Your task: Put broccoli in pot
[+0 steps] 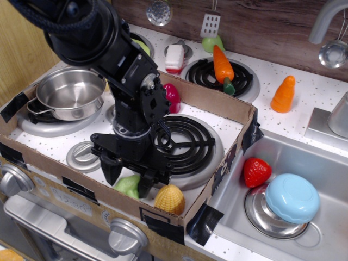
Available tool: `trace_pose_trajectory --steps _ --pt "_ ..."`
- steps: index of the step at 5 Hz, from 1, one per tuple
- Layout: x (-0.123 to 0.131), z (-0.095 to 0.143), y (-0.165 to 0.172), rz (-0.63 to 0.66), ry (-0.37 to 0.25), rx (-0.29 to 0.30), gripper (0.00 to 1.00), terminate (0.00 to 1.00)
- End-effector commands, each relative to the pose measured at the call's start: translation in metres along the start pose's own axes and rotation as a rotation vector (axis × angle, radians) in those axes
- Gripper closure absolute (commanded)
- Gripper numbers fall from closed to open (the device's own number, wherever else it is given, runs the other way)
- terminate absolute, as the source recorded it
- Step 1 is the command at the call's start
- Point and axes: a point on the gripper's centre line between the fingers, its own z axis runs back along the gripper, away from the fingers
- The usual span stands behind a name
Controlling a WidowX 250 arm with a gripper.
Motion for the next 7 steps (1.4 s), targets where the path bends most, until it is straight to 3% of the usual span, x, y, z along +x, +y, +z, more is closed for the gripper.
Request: trace_pose_trajectory --steps 1,3,4,5,7 --pt "0.018 0.019 0.009 -0.028 -0.043 0.029 1.0 0.0" --pt "0.059 0.073 0.026 -0.062 -0.081 0.112 1.0 0.0" --pt "0.075 0.088 0.037 -0.045 -0.098 0.144 1.0 0.0" --pt "0.088 0.089 0.056 -0.005 -0.052 0.158 1.0 0.0" --pt "0.1 0.086 0.107 0.03 -0.088 0.222 1.0 0.0"
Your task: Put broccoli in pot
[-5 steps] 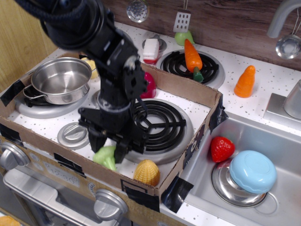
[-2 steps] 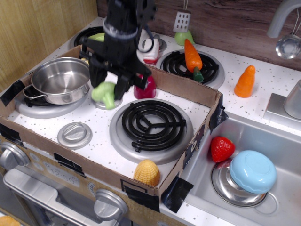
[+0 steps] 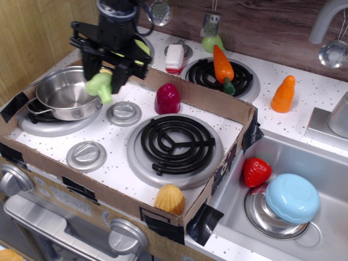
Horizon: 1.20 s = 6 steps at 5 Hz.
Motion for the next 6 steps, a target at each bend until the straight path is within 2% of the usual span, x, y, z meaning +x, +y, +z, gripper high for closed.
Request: trace_pose_trajectory --steps 1,2,3,4,5,6 --pt "0.019 0.005 0.059 0.027 -0.105 0.065 1.0 0.0" --pt "0.025 0.002 0.081 0.024 -0.168 0.117 1.0 0.0" --pt "0.039 -0.008 0.093 -0.009 -0.19 0.107 1.0 0.0" --pt "0.052 -0.009 0.087 -0.063 -0.157 0.076 0.0 0.0" --pt "0.06 -0.008 0.088 -0.063 -0.169 0.071 0.0 0.0" --pt "0.057 -0.003 0.088 -0.054 -0.173 0.075 0.0 0.0"
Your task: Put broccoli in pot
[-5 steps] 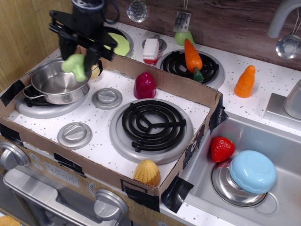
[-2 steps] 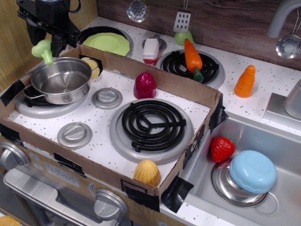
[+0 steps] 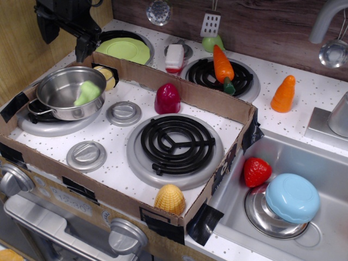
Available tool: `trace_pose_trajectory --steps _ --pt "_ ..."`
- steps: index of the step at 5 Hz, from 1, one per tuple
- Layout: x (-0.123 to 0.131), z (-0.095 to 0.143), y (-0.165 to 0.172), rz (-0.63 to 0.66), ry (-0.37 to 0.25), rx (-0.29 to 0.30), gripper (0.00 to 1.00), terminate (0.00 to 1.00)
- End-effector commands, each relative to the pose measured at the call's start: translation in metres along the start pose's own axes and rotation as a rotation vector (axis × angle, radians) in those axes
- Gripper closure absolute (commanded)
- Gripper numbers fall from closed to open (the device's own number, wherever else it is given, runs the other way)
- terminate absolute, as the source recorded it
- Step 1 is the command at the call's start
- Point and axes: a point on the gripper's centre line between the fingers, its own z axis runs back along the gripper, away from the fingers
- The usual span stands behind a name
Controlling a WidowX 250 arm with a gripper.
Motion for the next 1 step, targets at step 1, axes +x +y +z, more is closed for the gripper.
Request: trace_pose_trajectory --steps 1 --pt "0.0004 0.0274 -0.002 0.062 -0.066 0.034 0.0 1.0"
